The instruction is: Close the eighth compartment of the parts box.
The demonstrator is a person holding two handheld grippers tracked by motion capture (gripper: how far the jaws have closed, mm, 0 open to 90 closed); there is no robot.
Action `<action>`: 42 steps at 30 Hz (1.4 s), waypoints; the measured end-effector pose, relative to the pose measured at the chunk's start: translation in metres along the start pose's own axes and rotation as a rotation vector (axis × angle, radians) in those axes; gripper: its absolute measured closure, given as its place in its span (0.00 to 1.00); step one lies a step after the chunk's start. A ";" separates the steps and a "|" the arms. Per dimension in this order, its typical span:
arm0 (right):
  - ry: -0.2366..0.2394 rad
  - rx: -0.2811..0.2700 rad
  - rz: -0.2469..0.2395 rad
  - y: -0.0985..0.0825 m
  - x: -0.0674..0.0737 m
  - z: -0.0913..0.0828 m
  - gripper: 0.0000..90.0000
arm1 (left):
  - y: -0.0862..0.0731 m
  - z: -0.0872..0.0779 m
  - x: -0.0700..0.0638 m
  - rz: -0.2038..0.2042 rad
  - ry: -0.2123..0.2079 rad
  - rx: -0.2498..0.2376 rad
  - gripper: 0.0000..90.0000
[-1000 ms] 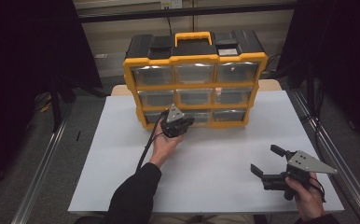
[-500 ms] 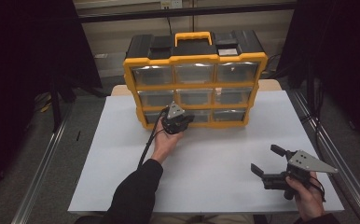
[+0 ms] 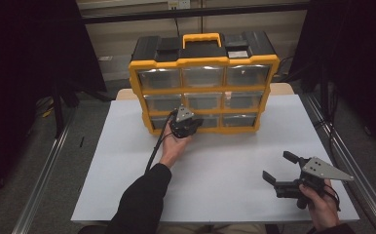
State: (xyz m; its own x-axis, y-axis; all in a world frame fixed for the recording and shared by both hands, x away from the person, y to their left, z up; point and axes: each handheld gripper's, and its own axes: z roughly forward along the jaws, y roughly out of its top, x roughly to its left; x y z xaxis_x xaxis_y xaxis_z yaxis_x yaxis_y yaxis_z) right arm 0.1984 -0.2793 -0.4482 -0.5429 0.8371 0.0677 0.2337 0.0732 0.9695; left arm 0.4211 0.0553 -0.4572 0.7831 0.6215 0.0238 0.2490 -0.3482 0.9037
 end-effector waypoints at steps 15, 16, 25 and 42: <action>0.005 0.003 0.006 0.001 0.001 0.002 0.00 | -0.004 -0.016 -0.007 -0.020 -0.060 -0.024 0.93; 0.003 0.000 0.000 0.001 0.001 0.002 0.00 | -0.005 -0.018 -0.008 -0.019 -0.065 -0.032 0.90; -0.005 0.003 -0.015 0.003 0.003 0.003 0.00 | -0.005 -0.038 -0.008 -0.050 -0.061 -0.068 0.65; -0.001 0.006 -0.016 0.003 0.005 0.003 0.00 | -0.006 -0.071 -0.021 -0.095 -0.026 -0.070 0.11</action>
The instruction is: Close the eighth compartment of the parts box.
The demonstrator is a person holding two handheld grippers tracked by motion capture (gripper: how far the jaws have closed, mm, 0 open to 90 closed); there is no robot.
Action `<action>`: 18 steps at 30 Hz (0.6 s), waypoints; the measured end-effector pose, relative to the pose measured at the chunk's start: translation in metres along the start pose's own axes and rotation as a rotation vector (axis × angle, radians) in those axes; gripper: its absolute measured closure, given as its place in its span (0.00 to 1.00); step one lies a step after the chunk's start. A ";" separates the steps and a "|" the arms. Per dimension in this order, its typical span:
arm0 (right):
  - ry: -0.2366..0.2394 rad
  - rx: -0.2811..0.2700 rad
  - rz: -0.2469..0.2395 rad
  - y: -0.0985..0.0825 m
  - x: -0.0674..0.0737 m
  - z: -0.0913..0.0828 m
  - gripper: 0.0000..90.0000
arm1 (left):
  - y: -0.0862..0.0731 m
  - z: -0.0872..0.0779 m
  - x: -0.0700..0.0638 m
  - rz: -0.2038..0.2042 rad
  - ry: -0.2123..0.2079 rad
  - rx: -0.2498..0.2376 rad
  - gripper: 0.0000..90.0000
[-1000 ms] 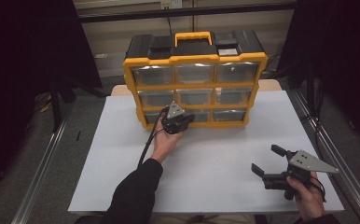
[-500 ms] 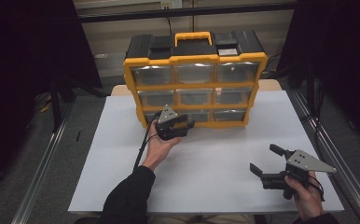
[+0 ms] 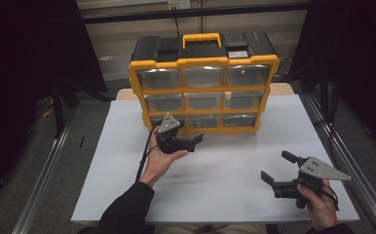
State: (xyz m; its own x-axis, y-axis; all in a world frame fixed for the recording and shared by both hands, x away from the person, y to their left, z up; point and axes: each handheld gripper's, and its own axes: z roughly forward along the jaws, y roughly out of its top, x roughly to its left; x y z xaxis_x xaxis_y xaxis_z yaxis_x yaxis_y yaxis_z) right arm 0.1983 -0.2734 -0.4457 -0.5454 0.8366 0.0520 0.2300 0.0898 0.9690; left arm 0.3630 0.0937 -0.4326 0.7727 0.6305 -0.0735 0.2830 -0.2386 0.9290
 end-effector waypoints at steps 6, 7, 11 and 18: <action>-0.002 0.002 -0.002 0.000 0.000 -0.001 0.00 | -0.007 -0.014 0.000 0.018 -0.005 0.002 0.04; -0.001 0.003 -0.004 0.000 0.000 -0.001 0.00 | -0.008 -0.016 0.001 0.008 -0.015 -0.005 0.04; -0.004 0.004 -0.007 0.000 0.000 -0.001 0.00 | -0.012 -0.028 0.003 0.023 -0.024 -0.018 0.03; -0.008 0.002 -0.007 0.000 0.000 -0.001 0.00 | -0.021 -0.054 0.007 -0.001 0.014 -0.045 0.03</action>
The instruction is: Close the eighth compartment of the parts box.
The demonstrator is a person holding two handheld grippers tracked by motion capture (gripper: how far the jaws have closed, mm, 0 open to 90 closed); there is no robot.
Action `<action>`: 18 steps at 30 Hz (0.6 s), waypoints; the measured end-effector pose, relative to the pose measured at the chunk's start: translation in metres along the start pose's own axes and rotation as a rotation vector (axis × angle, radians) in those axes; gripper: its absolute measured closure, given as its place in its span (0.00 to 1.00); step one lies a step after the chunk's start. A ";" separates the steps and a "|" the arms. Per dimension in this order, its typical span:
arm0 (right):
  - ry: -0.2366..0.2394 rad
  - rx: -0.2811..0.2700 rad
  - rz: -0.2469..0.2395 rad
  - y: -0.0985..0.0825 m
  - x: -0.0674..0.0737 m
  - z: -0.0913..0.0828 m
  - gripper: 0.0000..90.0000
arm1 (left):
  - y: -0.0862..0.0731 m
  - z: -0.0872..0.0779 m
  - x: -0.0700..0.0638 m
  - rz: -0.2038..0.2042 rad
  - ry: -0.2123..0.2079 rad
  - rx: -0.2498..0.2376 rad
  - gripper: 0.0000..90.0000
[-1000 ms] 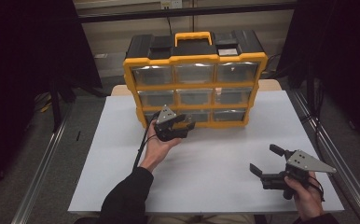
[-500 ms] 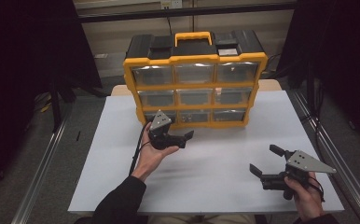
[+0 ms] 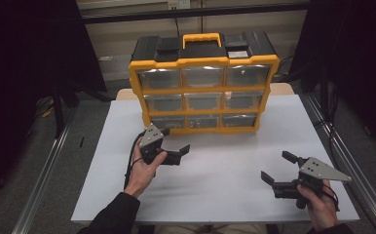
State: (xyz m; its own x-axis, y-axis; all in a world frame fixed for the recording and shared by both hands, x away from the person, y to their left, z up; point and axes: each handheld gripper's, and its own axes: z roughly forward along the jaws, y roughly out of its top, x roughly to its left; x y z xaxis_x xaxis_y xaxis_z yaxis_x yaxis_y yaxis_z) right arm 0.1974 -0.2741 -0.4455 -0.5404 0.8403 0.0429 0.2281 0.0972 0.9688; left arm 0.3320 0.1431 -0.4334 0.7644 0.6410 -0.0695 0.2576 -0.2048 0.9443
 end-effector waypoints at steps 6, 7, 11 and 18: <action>-0.002 -0.001 -0.001 0.000 0.000 0.000 0.00 | -0.008 -0.021 0.008 -0.042 0.030 -0.009 0.03; -0.003 -0.001 -0.001 0.000 0.000 0.000 0.00 | -0.009 -0.024 0.010 -0.035 0.045 -0.006 0.03; -0.003 0.000 0.008 0.000 0.000 0.000 0.00 | -0.012 -0.036 0.013 -0.050 0.040 -0.015 0.03; -0.006 -0.002 0.005 0.000 0.000 0.000 0.00 | -0.019 -0.057 0.015 -0.053 0.076 -0.008 0.03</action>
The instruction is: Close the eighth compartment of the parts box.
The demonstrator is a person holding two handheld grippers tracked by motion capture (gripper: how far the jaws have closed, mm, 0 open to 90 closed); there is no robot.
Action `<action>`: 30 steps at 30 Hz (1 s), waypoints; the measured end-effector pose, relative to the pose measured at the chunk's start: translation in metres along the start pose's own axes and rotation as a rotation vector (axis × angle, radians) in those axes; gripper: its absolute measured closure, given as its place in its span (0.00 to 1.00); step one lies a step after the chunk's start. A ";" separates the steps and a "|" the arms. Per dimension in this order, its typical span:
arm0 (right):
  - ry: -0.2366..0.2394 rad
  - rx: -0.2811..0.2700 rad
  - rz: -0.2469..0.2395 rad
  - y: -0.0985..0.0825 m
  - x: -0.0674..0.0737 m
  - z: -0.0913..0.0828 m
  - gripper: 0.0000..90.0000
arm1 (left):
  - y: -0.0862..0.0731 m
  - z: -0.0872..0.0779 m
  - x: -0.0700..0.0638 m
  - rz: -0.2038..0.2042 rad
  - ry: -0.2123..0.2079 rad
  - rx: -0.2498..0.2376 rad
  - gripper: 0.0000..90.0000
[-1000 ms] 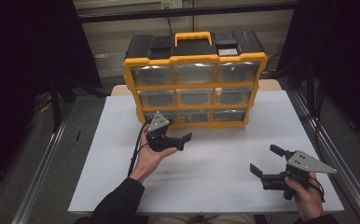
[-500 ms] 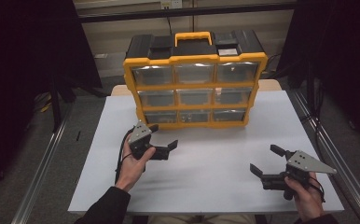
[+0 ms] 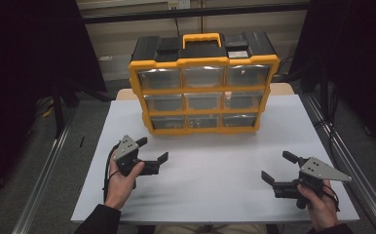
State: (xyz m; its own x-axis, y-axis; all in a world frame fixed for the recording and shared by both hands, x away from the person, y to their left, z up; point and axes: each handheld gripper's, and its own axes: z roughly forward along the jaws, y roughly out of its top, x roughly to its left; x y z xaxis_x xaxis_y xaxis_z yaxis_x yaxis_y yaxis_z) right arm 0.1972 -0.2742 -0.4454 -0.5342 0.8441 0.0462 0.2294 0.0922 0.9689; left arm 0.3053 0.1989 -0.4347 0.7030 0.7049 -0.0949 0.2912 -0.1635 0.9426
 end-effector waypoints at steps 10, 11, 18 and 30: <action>-0.005 -0.002 -0.006 0.000 0.000 -0.001 0.00 | -0.007 -0.027 0.004 0.013 0.039 -0.011 0.03; -0.005 0.000 -0.004 0.000 0.000 -0.001 0.00 | -0.008 -0.030 0.004 0.013 0.038 -0.012 0.03; -0.011 -0.001 -0.002 0.000 0.000 -0.002 0.00 | -0.021 -0.051 0.008 0.006 0.068 -0.004 0.03; -0.017 0.001 -0.003 -0.001 -0.001 -0.004 0.01 | -0.030 -0.076 0.010 -0.003 0.108 -0.009 0.03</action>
State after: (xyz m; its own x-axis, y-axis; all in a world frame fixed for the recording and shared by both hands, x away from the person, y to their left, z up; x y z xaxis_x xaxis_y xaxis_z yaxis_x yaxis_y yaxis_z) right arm 0.1944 -0.2772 -0.4456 -0.5212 0.8525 0.0388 0.2285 0.0956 0.9688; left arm 0.2543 0.2631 -0.4399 0.6282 0.7755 -0.0630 0.2870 -0.1557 0.9452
